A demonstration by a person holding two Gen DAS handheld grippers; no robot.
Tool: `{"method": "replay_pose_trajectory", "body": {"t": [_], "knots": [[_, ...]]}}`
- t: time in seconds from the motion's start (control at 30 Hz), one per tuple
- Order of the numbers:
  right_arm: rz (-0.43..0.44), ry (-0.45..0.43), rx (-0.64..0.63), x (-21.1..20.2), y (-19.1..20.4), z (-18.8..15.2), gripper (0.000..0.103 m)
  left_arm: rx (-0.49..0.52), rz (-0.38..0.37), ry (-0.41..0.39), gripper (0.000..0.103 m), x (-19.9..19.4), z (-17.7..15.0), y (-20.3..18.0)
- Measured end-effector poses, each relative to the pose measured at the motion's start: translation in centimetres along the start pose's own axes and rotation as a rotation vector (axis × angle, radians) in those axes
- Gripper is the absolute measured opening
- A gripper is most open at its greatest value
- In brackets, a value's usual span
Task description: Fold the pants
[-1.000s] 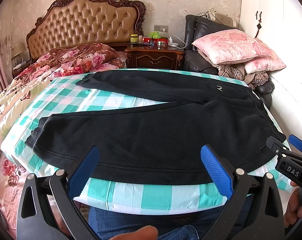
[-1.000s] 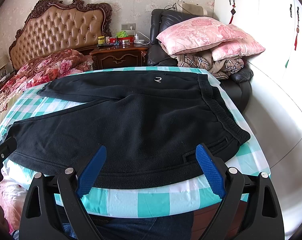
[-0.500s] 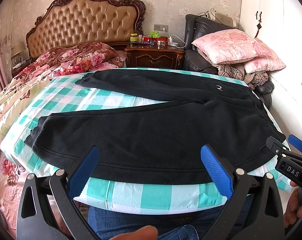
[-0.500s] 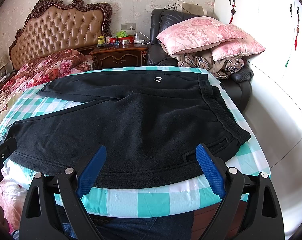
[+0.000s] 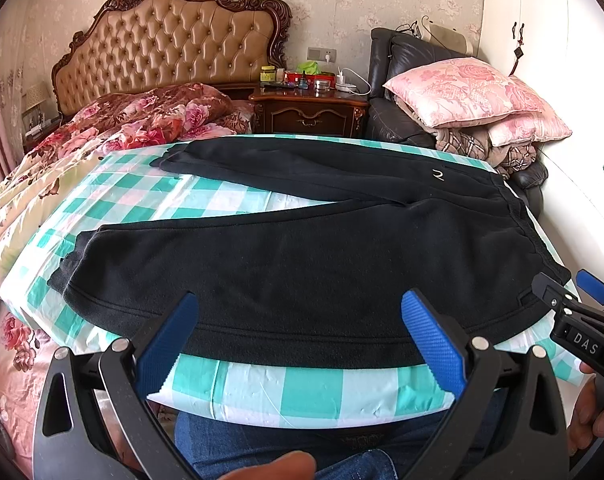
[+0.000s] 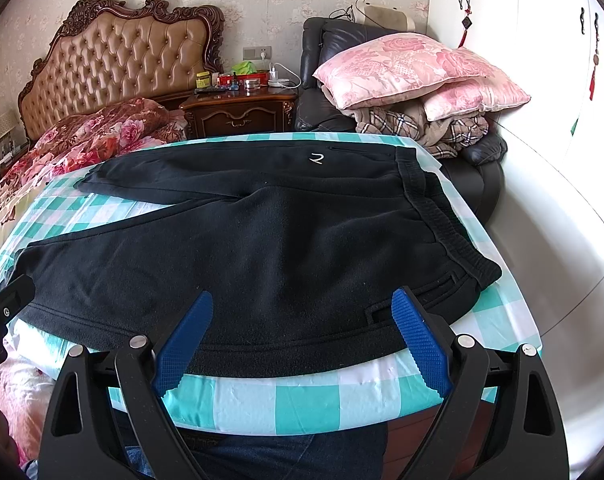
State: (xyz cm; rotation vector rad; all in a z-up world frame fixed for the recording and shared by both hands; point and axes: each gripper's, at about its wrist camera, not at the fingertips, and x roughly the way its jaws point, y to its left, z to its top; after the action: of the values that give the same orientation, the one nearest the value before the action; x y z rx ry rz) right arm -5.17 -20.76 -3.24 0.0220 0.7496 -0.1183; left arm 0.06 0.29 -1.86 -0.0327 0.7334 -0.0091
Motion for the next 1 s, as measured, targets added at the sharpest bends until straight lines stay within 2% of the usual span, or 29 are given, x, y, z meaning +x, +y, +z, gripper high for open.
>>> {"method": "replay_pose_trajectory", "body": {"t": [1.0], "knots": [[0.001, 0.002, 0.001, 0.19, 0.05, 0.09, 0.088, -0.003, -0.002, 0.002, 0.102, -0.04, 0.1, -0.03]]}}
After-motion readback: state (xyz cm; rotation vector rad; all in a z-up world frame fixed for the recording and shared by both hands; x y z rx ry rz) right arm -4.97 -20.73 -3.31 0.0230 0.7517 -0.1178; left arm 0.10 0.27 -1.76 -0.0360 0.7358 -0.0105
